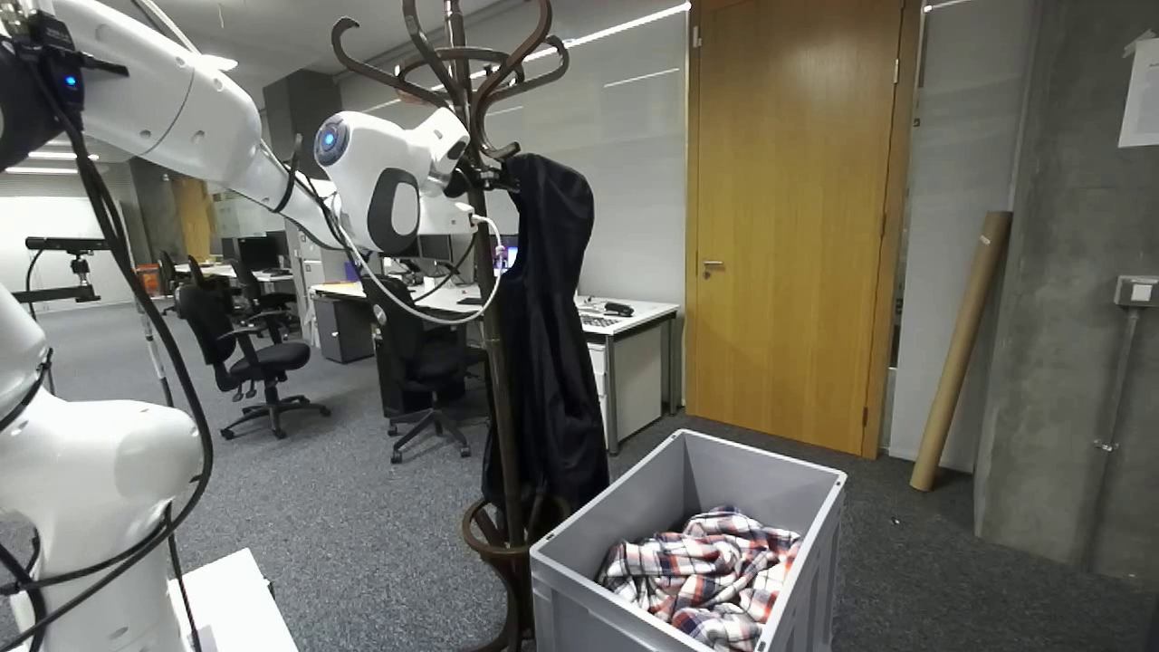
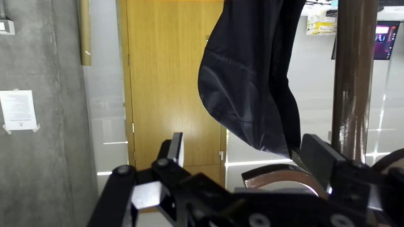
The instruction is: Take the hoodie off of the coat hanger
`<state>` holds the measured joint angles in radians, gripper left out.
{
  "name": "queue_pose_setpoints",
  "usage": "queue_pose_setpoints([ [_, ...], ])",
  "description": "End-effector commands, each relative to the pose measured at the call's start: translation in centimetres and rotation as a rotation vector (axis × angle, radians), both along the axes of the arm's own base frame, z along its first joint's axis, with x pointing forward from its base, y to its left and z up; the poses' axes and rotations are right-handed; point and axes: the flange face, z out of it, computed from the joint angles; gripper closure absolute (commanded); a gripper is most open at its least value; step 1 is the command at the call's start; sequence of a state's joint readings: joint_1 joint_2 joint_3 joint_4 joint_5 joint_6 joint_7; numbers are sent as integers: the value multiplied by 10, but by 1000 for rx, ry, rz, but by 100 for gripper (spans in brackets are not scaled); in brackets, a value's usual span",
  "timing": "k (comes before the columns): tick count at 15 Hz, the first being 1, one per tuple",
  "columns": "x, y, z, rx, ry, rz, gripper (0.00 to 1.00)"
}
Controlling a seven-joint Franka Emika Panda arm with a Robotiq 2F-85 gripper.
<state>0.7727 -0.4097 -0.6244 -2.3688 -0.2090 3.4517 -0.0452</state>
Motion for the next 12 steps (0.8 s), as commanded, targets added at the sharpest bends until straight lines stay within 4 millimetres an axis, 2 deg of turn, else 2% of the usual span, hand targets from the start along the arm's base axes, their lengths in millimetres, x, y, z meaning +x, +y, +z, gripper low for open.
queue_pose_setpoints([
  [1, 6, 2, 16, 5, -58, 67, 0],
  [5, 11, 1, 9, 15, -73, 142, 0],
  [7, 13, 6, 0, 17, -31, 121, 0],
  [9, 15, 2, -3, 25, -29, 129, 0],
  [12, 8, 11, -5, 39, -25, 157, 0],
])
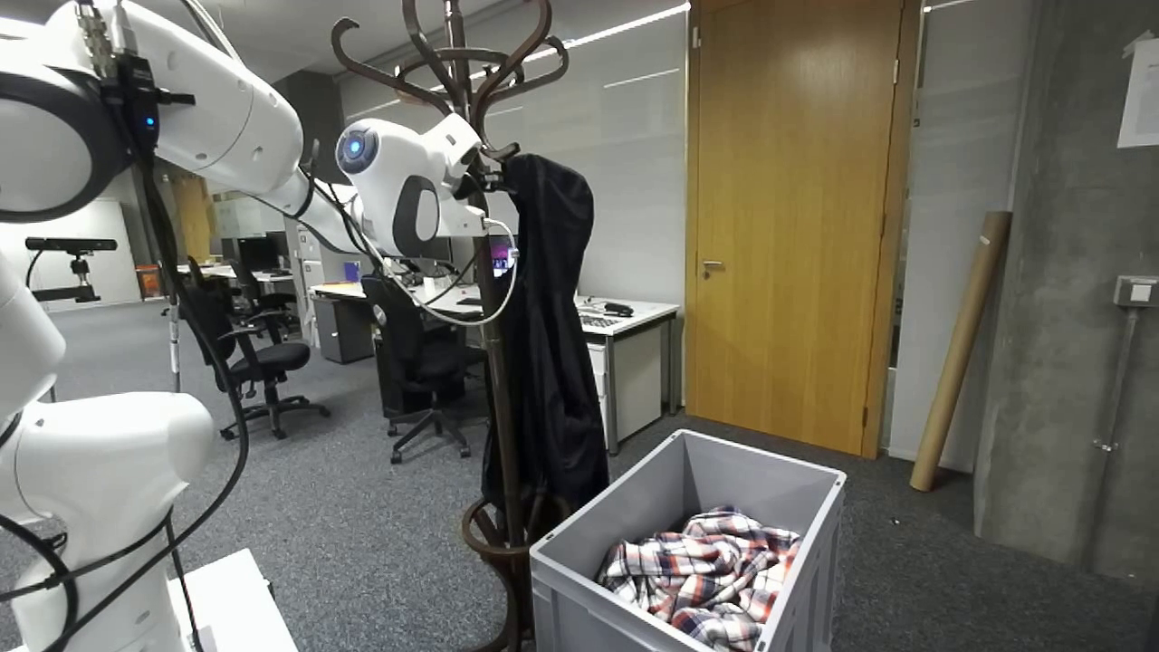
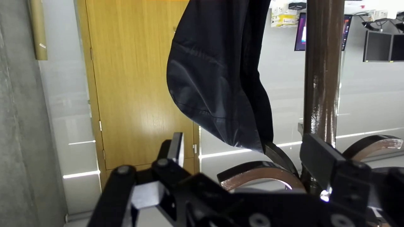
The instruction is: Take the hoodie off of the coat hanger
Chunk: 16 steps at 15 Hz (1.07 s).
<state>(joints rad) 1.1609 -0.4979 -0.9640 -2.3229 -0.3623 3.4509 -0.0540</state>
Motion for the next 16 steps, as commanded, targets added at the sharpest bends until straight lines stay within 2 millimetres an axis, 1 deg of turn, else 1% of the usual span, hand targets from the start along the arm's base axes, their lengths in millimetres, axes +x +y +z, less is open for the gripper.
queue_pose_setpoints([
  [1, -8, 13, -2, 7, 3, 35, 0],
  [3, -12, 25, -8, 1, 15, 67, 0],
  [6, -17, 37, -15, -1, 21, 110, 0],
  [9, -22, 44, -12, 8, -12, 143, 0],
  [10, -22, 42, -5, 10, -22, 150, 0],
  [13, -26, 39, 7, 21, -63, 175, 0],
  [16, -27, 32, 15, 29, -98, 193, 0],
])
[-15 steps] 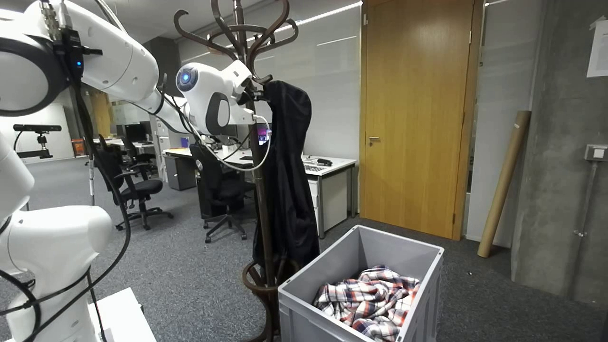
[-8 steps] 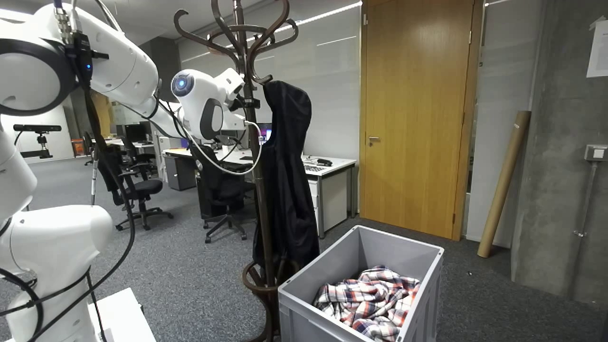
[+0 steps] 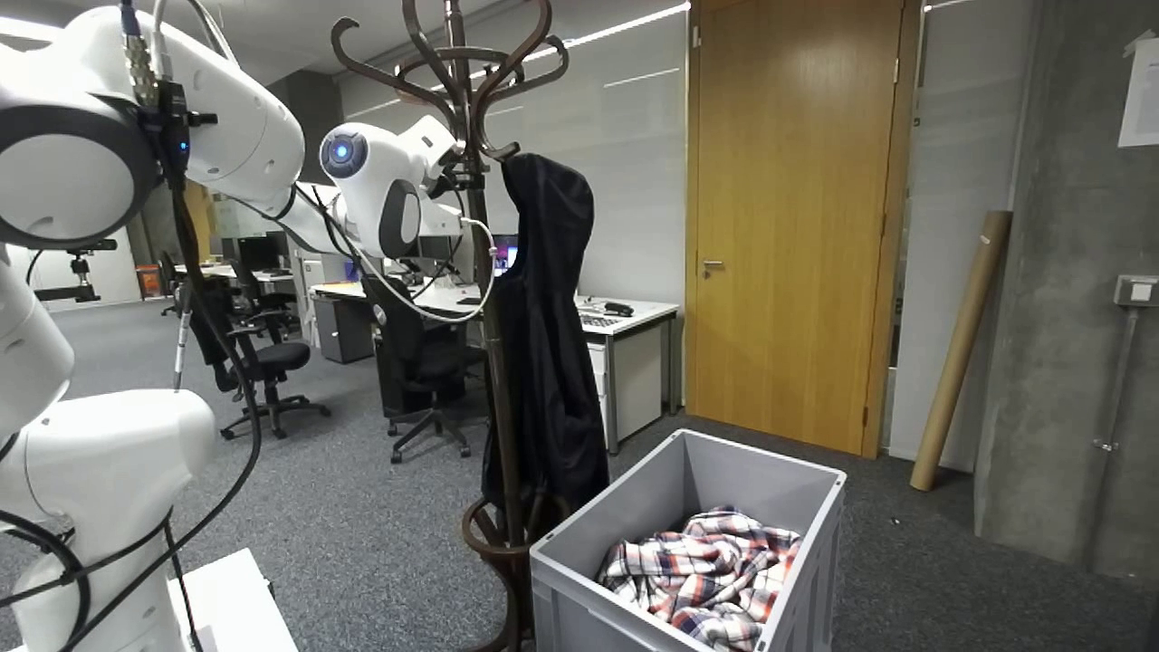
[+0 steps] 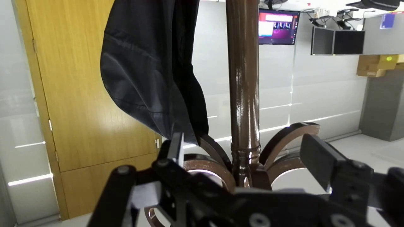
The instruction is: Take the hoodie off of the coat hanger
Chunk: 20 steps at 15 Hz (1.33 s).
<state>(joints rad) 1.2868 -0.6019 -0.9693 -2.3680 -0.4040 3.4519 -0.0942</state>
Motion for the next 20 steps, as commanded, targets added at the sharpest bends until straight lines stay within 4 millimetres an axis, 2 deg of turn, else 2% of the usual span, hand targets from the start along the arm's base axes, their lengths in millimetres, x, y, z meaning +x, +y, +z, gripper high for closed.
queue_pose_setpoints([
  [1, -3, -12, 14, 20, -73, 38, 0],
  [6, 1, -17, 20, 29, -113, 65, 0],
  [15, 18, 3, 24, -9, -182, 122, 0],
  [20, 29, -1, 31, -60, -236, 105, 0],
])
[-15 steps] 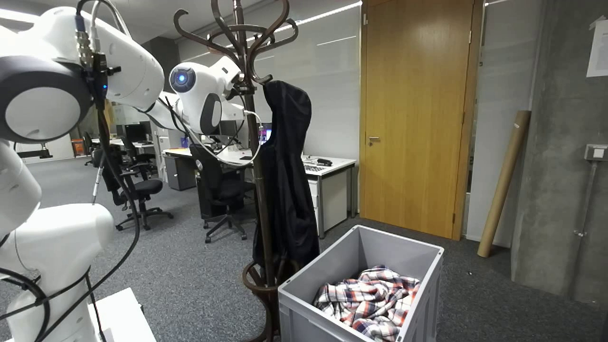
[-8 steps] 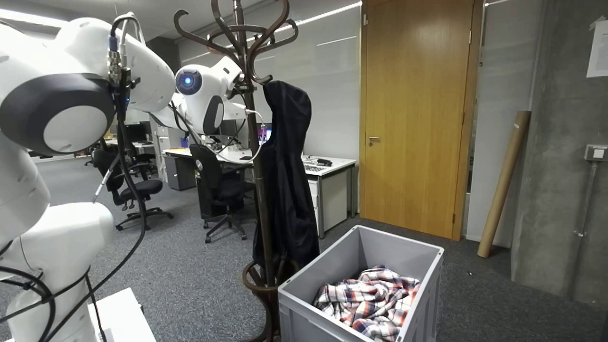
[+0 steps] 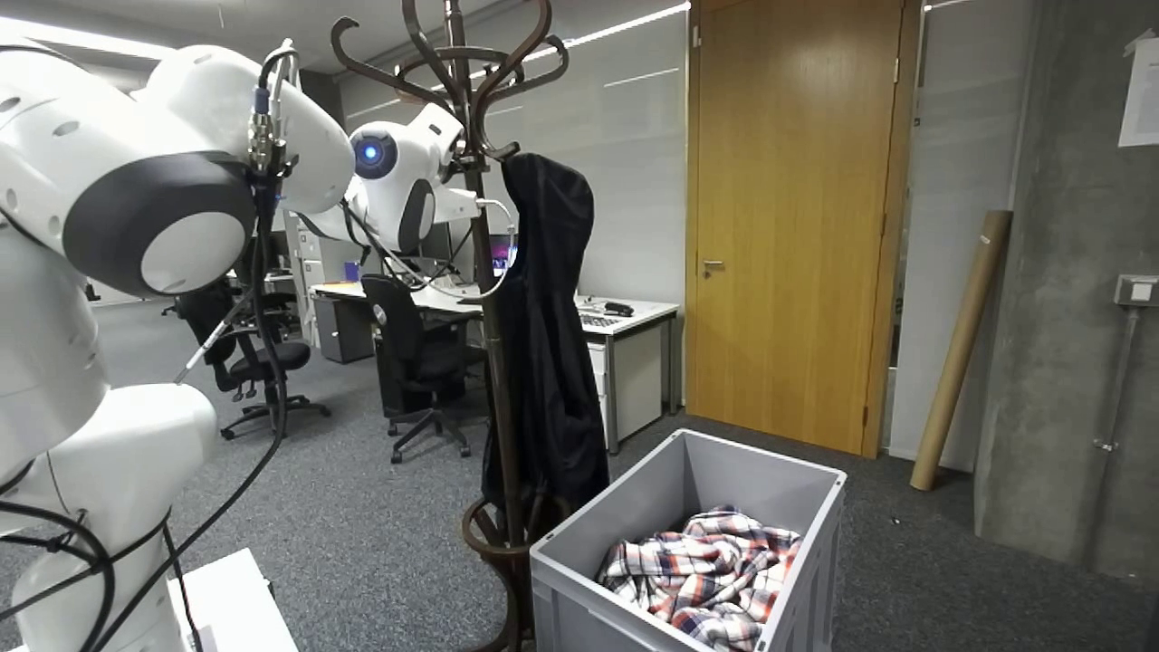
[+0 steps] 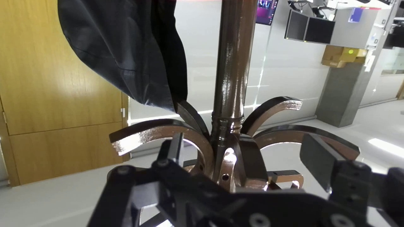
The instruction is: Take the hoodie off of the coat hanger
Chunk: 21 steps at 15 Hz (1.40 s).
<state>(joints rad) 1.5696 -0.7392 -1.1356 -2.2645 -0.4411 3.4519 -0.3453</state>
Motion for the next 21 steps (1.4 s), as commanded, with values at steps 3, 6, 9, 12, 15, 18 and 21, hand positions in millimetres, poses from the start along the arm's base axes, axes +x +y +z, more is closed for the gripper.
queue_pose_setpoints([
  [3, 13, -6, 15, -29, -99, -1, 0],
  [6, 17, 3, 14, -30, -106, 17, 0],
  [9, 20, 15, 11, -36, -112, 43, 0],
  [12, 22, 25, 7, -39, -113, 66, 0],
  [15, 20, 33, 5, -44, -120, 84, 0],
  [18, 17, 34, 7, -47, -139, 98, 0],
  [21, 12, 34, 8, -52, -161, 111, 0],
])
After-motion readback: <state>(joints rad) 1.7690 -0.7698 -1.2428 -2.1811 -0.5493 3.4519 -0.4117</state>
